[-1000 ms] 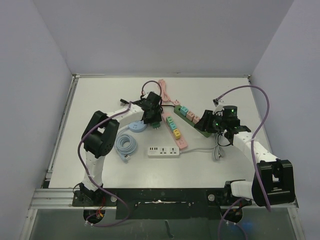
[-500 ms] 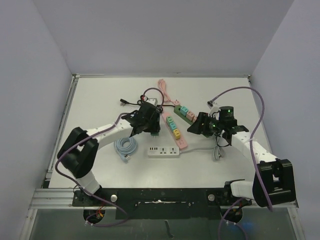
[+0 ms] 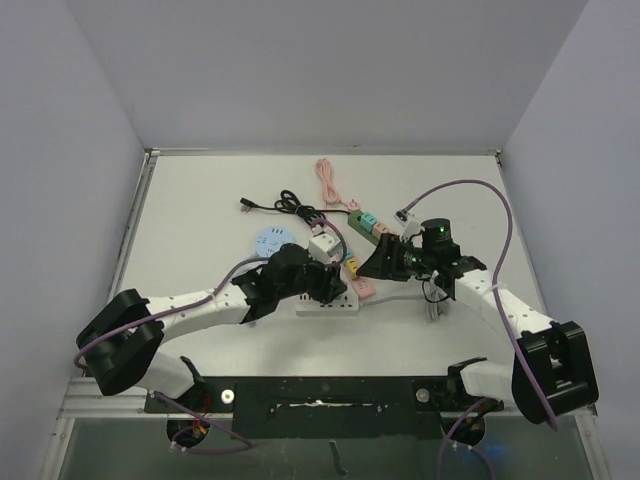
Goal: Insert the plug
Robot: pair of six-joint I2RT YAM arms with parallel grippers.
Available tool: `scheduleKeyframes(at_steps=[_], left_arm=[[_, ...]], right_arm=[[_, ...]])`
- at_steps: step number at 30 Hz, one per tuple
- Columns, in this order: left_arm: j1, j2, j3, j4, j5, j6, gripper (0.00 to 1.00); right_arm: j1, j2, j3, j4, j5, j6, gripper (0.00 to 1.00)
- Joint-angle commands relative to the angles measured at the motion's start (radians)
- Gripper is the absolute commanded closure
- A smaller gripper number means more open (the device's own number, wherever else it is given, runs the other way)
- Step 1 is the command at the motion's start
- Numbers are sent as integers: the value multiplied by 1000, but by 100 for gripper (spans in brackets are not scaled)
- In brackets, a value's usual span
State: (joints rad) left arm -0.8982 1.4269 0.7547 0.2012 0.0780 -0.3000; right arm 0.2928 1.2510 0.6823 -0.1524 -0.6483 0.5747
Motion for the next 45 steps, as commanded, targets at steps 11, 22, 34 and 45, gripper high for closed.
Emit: scheduleKeyframes(at_steps=[11,22,34,45], left_arm=[[-132,46,20,334,136,235,73],[-136,71,28,373,206,273,73],[-136,72,28,371,222,319,73],[-136,73,34,373,218,335,72]], right_arm=[[23,-267,-57,-47,-86,68,32],[93,-260,-41,-129,-38,35,41],[108,-188,50,-409,85,-135,41],[160,-86,41,-257,-86,2,59]])
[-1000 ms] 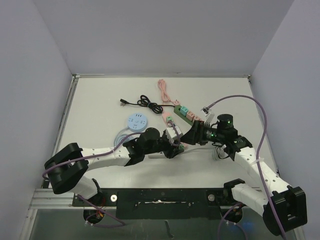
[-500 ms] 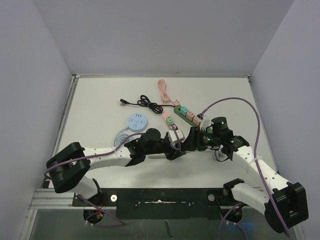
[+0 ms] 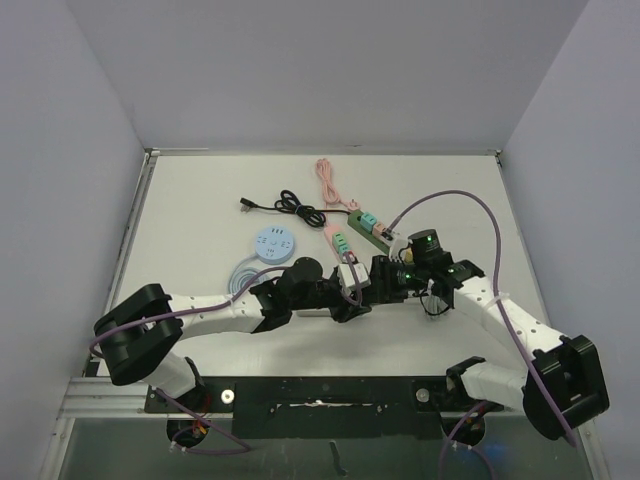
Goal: Insert the plug
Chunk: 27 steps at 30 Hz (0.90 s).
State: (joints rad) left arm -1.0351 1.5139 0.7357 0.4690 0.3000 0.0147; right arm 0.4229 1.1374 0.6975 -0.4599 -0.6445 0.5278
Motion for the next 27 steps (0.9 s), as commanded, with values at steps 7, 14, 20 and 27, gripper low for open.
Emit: scheduleKeyframes(at_steps=[7,14,20,27], left_arm=[[1,-37,27,110,-42,-11,64],[6,-128,-33,65,-328,-159,29],[18,-333,-163,-92,-512,-346,28],[90,-561,-206,-342,-654,-460,31]], right_arm=[[50,89,47,20,-48,15,84],[58,3,74,44,319,-40,87],[78,0,45,150,443,-120,87],[137,83,102,118,529,-189,87]])
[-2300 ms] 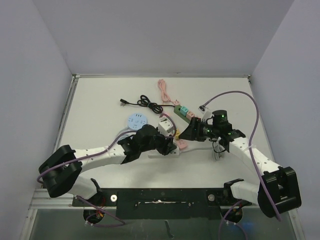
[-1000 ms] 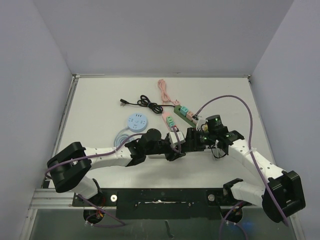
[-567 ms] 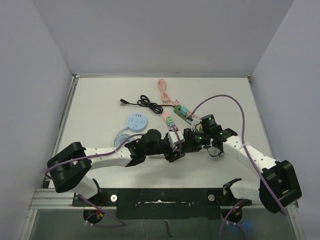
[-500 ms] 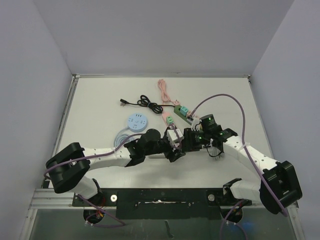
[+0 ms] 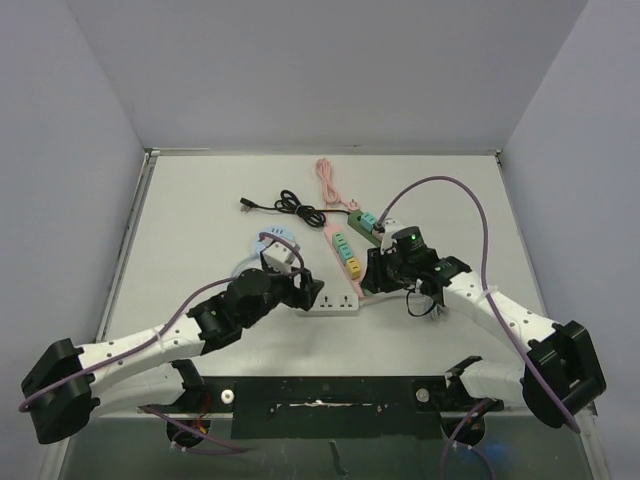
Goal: Insert the plug
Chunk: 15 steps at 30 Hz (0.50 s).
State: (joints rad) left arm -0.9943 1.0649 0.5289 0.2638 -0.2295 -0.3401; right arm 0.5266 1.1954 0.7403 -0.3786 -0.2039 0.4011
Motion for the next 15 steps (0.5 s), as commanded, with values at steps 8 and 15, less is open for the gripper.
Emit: scheduleKeyframes(at_steps=[8,15], left_arm=[[205,-313,42,-327,-189,-147,31],[217,-387,63,-373,-211,-140,31]], right_arm=[[76,110,97,40,155,-102,88],[100,164,116,53,186,-105,88]])
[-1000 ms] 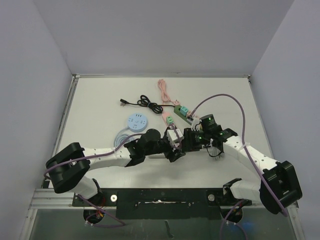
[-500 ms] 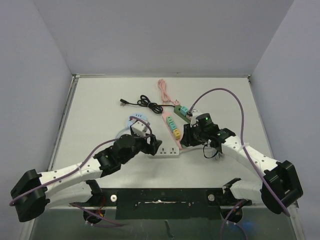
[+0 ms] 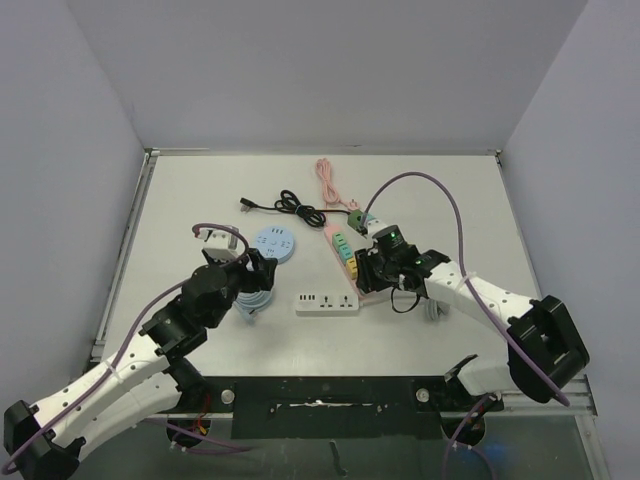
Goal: Insert the plug
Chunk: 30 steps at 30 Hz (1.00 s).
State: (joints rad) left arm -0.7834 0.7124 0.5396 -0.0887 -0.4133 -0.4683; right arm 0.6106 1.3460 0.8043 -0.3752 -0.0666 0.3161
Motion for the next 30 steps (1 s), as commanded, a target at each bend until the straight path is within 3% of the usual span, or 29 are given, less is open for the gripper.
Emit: scheduleKeyframes(at_steps=[1,16,22,30], left_arm=[[6,-38,50,-20,-28,-11,31],[7,-33,33,-20,-50,-18,31],[7,-27,35,-19,-50,-20,31],[9,-39,28,-28,-65,-24,31]], right_arm=[[21,15,50,55,56,-20,88],[42,54,69,-2,117,-42,88],[34,185,120,-77,76,-65,87],[83,226,27,28,202,-4,89]])
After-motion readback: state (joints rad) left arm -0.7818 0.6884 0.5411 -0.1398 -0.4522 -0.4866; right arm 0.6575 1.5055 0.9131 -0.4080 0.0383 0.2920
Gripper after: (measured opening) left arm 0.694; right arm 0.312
